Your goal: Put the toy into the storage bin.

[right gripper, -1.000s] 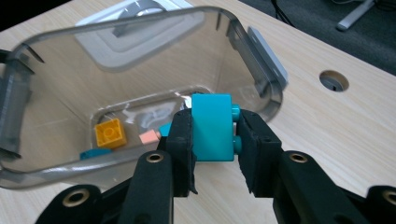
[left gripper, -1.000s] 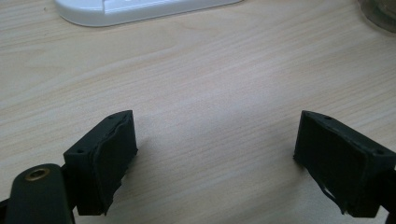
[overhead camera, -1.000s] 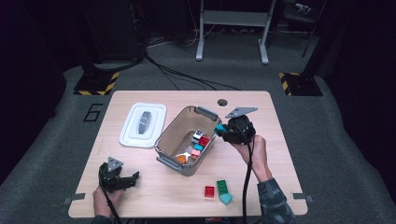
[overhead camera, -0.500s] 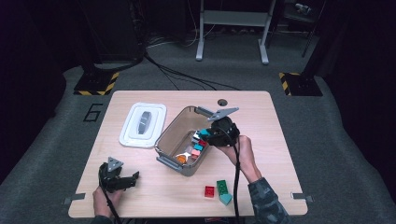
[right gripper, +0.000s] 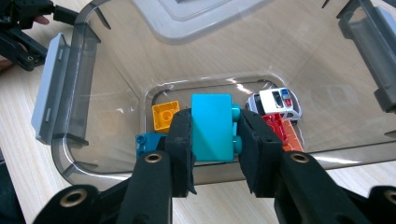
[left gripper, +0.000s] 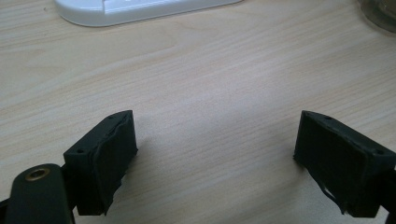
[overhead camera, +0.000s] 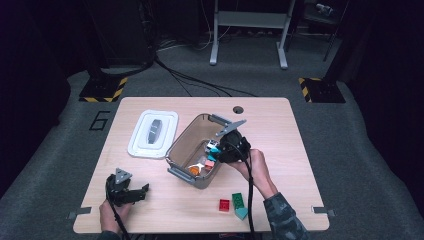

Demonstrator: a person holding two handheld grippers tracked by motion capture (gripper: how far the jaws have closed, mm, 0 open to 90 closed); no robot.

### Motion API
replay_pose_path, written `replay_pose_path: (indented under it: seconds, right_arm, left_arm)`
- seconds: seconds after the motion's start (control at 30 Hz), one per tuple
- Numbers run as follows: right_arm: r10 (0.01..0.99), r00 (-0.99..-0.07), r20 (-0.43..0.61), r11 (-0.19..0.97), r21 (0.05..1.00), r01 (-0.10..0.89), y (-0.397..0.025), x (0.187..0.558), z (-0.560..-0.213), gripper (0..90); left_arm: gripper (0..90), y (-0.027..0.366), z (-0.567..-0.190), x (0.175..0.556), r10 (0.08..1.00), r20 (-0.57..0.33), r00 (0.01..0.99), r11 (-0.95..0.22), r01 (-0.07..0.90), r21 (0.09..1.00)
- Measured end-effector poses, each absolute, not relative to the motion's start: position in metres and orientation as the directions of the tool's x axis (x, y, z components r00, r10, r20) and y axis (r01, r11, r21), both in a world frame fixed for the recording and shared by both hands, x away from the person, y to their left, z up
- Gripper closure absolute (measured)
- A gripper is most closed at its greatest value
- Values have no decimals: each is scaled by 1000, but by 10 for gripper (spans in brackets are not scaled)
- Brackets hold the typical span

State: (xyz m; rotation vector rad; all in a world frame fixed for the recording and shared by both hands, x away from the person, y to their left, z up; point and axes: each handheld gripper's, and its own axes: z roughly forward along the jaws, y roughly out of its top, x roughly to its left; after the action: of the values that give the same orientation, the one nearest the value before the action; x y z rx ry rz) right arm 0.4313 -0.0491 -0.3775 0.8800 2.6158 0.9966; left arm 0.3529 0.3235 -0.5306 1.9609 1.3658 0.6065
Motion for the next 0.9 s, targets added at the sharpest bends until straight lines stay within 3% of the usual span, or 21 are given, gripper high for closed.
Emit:
replay_pose_path:
  seconds: [0.27,0.47,0.6,0.9]
  right_arm:
    - [596,-802,23,606,643,468,-47,431,-381,615]
    - [619,-785,37,560,679,474,-56,426,-376,361]
    - [633,-773,38,531,705,470,-67,420,-376,242]
    - [663,-746,60,504,702,504,-94,403,-391,140]
  left_arm:
    - [127,323,-531,353,938,2,346,-233,630,740]
    - [126,323,-531,353,938,1,346,-233,630,740]
    - [127,323,-531,353,938,1,346,-234,631,740]
    - [126,323,-531,353,938,1,346,-234,631,740]
